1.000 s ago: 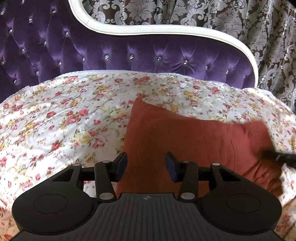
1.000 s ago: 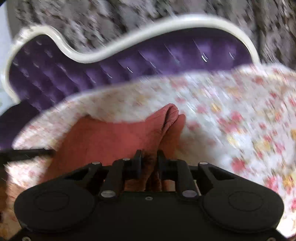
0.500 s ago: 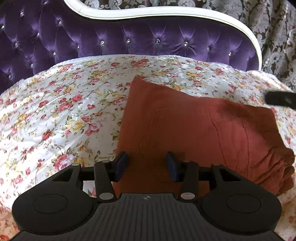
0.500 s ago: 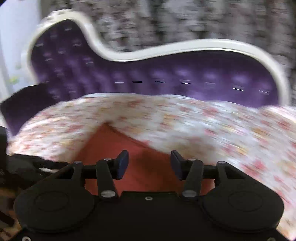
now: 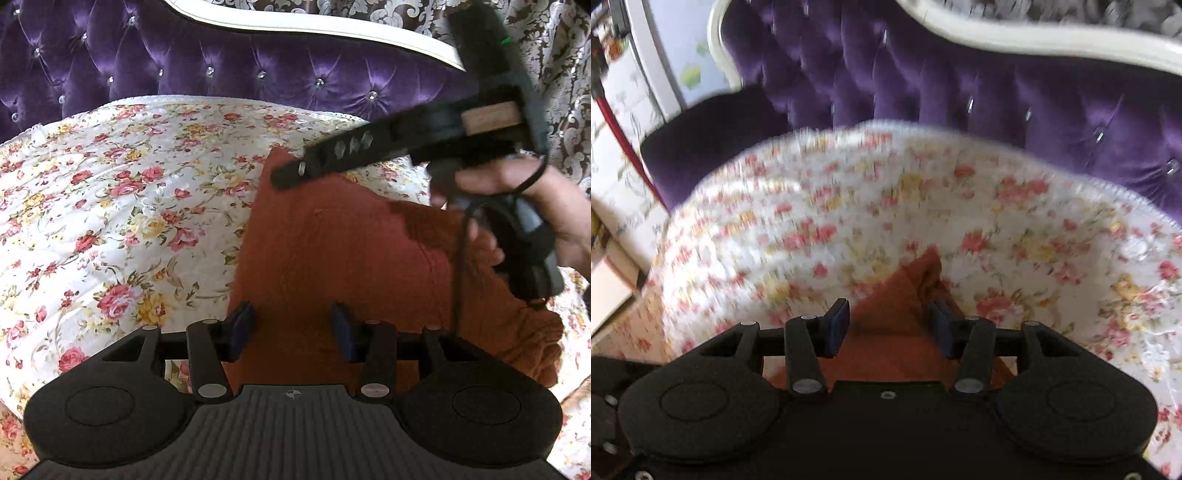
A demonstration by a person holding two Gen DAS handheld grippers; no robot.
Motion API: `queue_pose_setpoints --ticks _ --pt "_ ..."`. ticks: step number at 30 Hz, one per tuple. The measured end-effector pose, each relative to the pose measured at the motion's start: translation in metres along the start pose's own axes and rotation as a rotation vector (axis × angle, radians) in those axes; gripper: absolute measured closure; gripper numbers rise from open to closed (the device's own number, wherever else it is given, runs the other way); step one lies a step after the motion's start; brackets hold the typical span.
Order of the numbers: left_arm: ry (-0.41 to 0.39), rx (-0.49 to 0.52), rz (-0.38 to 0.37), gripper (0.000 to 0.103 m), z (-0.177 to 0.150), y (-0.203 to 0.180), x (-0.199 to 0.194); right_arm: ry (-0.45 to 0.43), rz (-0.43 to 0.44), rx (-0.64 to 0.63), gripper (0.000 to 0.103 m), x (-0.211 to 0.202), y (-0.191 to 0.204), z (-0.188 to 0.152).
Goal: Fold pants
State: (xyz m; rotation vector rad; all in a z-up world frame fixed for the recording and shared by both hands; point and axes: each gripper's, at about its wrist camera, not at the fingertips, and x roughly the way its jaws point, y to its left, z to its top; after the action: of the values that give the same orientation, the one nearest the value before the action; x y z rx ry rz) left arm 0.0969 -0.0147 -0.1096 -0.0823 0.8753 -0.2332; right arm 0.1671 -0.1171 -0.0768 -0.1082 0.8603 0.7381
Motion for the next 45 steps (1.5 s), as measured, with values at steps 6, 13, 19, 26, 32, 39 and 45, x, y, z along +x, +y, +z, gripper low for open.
queue_pose_setpoints --ticks 6,13,19,26,32,39,45 --pt "-0.002 0.016 -0.002 0.057 -0.001 -0.001 0.000 0.036 0.105 0.017 0.055 0.001 -0.009 -0.002" --pt "-0.007 0.023 -0.001 0.057 -0.004 -0.001 0.000 0.016 0.162 0.174 0.065 0.026 -0.034 0.009" --pt "-0.007 0.028 0.010 0.057 -0.005 -0.003 0.001 -0.002 0.147 0.220 0.080 0.036 -0.042 0.017" --pt "0.006 0.011 0.003 0.057 -0.002 0.000 0.002 -0.042 0.077 0.248 0.094 0.040 -0.046 0.020" --pt "0.033 -0.018 -0.023 0.057 0.005 0.007 0.003 -0.164 -0.041 0.172 0.076 -0.026 -0.018 0.014" --pt "0.045 0.051 0.025 0.053 0.004 -0.005 0.006 -0.089 -0.300 0.142 0.072 -0.088 0.014 -0.054" --pt "0.059 0.068 0.050 0.045 0.003 -0.013 0.009 -0.031 -0.464 0.203 0.053 -0.108 0.020 -0.126"
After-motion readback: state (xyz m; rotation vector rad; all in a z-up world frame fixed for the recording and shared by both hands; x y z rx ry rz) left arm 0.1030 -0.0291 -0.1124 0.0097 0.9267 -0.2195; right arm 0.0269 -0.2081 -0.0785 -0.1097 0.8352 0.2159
